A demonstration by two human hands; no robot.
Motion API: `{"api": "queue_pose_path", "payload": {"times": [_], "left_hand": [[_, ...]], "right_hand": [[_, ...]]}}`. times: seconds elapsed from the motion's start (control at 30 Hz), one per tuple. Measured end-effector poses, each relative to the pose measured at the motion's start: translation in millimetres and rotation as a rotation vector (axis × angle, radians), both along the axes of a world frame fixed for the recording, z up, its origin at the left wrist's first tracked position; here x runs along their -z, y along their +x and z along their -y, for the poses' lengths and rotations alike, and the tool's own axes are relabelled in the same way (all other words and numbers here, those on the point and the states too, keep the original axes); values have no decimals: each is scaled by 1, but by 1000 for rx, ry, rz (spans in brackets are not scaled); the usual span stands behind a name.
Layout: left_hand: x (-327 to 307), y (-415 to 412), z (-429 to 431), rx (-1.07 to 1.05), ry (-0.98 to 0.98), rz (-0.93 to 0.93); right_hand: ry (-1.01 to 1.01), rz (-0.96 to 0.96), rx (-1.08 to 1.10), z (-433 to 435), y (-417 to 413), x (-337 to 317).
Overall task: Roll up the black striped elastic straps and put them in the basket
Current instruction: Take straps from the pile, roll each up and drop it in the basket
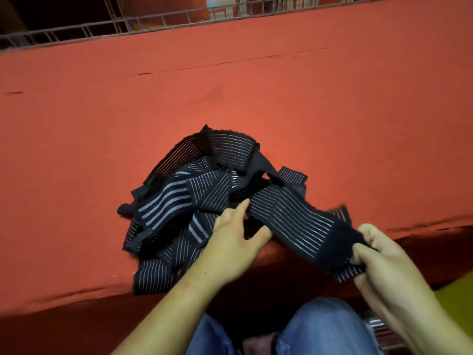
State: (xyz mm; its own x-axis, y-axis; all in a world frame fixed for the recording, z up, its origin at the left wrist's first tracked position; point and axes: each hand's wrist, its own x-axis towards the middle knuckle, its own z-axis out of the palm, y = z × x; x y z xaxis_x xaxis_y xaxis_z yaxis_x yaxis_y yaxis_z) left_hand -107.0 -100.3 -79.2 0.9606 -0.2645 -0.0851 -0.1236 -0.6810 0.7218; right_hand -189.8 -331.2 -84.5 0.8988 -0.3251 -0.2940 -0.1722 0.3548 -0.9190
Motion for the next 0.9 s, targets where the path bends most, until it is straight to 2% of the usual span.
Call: {"api": "queue_pose_path", "payload": {"times": [0.17,0.27,0.43,0.73,0.9], "left_hand": [[3,0,1,21,92,13],[5,0,0,13,98,20],[7,2,-1,18,112,29],[6,2,2,-1,116,39],[-3,-24,3,59,130,307]], "right_hand": [[223,29,45,2,-2,0],[349,-23,46,0,-7,-3],[272,-82,-11,-1,-15,-11],[349,-65,-10,1,-18,-16],[477,2,-38,-2,-14,-14]]}}
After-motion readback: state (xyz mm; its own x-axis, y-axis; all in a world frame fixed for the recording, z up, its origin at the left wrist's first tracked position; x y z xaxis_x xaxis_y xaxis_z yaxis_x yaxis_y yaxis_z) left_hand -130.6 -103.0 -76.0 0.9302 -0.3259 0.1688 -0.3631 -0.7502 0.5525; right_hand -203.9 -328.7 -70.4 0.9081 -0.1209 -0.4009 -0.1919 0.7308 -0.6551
